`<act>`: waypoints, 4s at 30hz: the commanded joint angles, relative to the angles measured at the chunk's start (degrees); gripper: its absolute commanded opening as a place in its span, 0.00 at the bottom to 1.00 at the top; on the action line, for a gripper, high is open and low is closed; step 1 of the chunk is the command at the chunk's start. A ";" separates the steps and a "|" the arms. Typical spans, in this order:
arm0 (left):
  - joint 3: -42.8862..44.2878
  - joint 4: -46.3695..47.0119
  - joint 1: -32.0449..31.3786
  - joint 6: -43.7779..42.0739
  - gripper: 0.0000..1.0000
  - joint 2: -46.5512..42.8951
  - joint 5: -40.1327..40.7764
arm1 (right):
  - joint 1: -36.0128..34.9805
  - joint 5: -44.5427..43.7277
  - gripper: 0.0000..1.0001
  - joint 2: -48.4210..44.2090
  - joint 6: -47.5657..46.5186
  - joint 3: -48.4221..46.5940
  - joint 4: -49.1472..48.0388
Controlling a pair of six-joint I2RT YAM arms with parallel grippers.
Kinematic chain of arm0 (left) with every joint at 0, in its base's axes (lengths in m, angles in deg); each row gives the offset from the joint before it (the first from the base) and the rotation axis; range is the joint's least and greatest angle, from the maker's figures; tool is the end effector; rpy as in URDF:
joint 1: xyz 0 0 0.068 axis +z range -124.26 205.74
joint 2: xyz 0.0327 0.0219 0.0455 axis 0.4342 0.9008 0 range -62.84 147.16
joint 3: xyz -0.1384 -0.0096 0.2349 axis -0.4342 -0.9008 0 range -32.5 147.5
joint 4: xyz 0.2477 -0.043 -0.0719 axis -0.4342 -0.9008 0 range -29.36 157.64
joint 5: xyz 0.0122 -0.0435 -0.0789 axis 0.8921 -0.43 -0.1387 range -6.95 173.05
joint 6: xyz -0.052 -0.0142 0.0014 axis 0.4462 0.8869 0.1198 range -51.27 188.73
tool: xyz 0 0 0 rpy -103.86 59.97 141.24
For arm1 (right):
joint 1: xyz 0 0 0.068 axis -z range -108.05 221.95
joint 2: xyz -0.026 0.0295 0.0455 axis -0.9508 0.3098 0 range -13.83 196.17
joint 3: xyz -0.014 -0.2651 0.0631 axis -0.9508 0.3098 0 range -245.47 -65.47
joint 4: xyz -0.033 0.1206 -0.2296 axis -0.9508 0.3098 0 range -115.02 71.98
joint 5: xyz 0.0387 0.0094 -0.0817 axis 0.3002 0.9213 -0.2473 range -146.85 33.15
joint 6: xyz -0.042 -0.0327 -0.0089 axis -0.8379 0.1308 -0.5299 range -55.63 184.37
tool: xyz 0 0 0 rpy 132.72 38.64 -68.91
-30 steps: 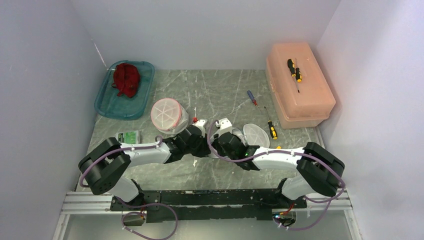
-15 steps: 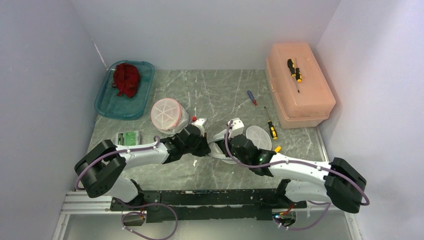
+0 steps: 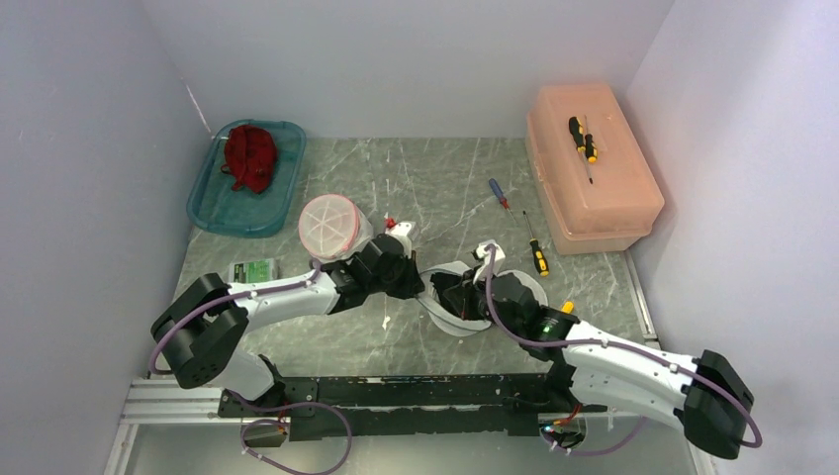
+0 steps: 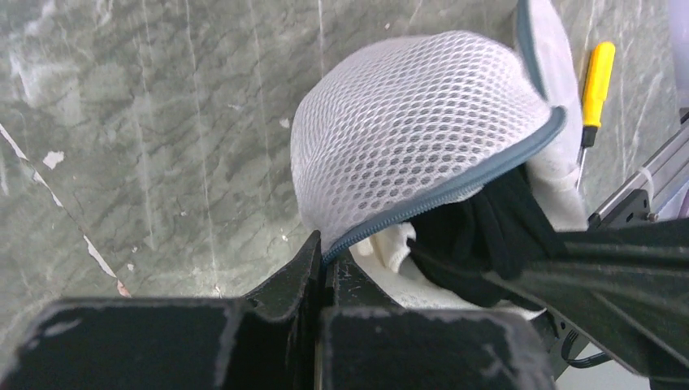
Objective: Unzip the laundry bag and remove the bra
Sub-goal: Pick up the bra from the laundry bag.
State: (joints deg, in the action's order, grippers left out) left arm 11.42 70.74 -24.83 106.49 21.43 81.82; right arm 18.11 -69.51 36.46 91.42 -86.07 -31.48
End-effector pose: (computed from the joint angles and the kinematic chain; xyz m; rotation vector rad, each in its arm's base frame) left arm 0.1942 -0.2372 0.1971 0.2761 2.3478 -0.8348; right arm 0.1207 0.1517 0.2045 -0.3255 2.0074 0.6959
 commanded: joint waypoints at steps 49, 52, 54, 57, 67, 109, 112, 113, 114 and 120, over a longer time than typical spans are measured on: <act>3.72 -5.18 -3.77 0.72 0.86 -7.51 -3.56 | 9.23 9.53 0.00 -12.18 6.34 0.03 2.38; 4.38 -5.79 -4.22 0.43 0.77 -5.35 -2.91 | 9.20 10.56 0.00 -11.68 6.35 -0.03 1.99; 4.96 -6.78 -4.19 0.52 0.70 -3.89 -2.11 | 9.27 11.88 0.00 -11.36 6.27 -0.22 1.76; 4.90 -6.46 -4.34 0.94 0.58 -2.72 -0.91 | 9.20 13.95 0.00 -11.15 6.21 -0.90 2.50; 4.70 -5.35 -4.28 0.55 0.27 -1.40 0.84 | 9.28 17.23 0.55 -13.68 5.54 -3.65 7.31; -1.62 4.30 -4.57 -1.90 0.03 -5.68 -2.02 | 9.36 9.84 0.53 9.38 12.58 -20.31 17.99; -1.56 4.37 -4.69 -1.92 0.03 -5.49 -2.04 | 9.35 9.01 0.48 10.23 12.58 -20.76 19.90; -1.49 4.30 -4.67 -1.98 0.03 -5.44 -2.05 | 9.30 8.87 0.47 10.47 12.57 -20.87 20.71; -1.47 4.29 -4.63 -1.99 0.03 -5.45 -2.02 | 9.32 8.65 0.47 10.67 12.43 -21.00 21.27; -1.29 4.14 -4.66 -2.01 0.03 -5.56 -1.74 | 9.37 7.79 0.45 11.16 12.07 -21.10 23.79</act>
State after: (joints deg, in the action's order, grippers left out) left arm 9.91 72.59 -29.22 105.35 17.56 80.72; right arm 27.35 -59.81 47.69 103.61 -104.80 -9.82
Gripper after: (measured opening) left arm 0.050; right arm 0.475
